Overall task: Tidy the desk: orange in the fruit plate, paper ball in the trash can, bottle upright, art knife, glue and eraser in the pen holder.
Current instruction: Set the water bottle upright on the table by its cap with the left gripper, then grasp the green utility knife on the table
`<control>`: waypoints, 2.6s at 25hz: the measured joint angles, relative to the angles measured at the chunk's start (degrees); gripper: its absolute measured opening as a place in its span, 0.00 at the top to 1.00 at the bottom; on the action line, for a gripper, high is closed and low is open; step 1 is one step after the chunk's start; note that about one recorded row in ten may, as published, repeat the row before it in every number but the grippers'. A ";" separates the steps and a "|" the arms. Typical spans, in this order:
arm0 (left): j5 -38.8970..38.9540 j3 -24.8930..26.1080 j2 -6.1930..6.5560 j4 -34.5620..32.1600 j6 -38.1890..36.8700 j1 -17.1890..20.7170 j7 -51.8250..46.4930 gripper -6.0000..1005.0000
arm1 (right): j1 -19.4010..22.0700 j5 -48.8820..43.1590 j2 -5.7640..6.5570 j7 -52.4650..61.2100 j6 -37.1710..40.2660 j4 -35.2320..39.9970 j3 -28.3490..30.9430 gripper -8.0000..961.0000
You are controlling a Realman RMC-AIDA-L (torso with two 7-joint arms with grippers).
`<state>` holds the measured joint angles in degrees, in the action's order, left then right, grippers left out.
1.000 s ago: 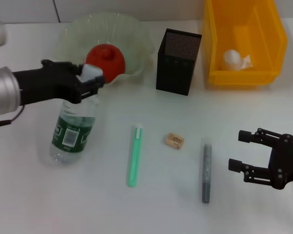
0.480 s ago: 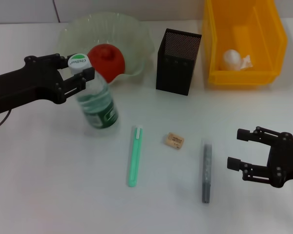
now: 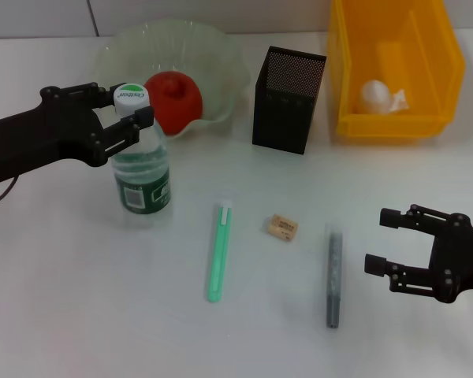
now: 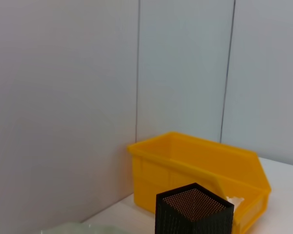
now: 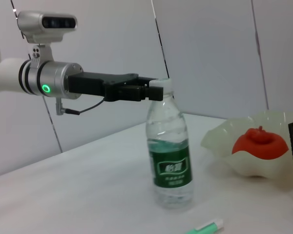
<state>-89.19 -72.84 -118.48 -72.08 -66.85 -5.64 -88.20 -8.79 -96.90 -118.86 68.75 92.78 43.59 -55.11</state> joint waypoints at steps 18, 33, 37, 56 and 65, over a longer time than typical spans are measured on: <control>0.15 0.57 -0.09 0.65 -0.12 -0.68 4.98 0.43 | -0.09 -0.87 0.04 0.26 0.03 0.00 0.01 0.18; 0.72 0.96 -0.24 -10.35 -0.24 4.50 4.51 0.31 | -0.28 -1.73 -0.05 0.99 -0.04 0.21 0.06 0.18; 1.54 -2.32 -0.25 -21.39 -0.94 10.93 -0.40 0.21 | -0.28 -1.73 -0.01 1.39 -0.32 0.35 0.23 0.18; -56.03 -37.08 -0.37 -31.62 7.81 2.17 -72.63 0.26 | 0.34 -5.66 0.36 -2.55 1.02 0.78 6.08 0.18; -57.14 -37.98 -0.69 -21.63 7.08 -6.09 -76.87 0.29 | 1.61 -5.76 -0.06 -5.63 1.88 0.99 7.38 0.18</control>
<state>-146.32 -110.82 -119.17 -93.71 -59.77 -11.73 -165.07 -7.18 -102.66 -118.92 63.12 94.66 44.58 -47.73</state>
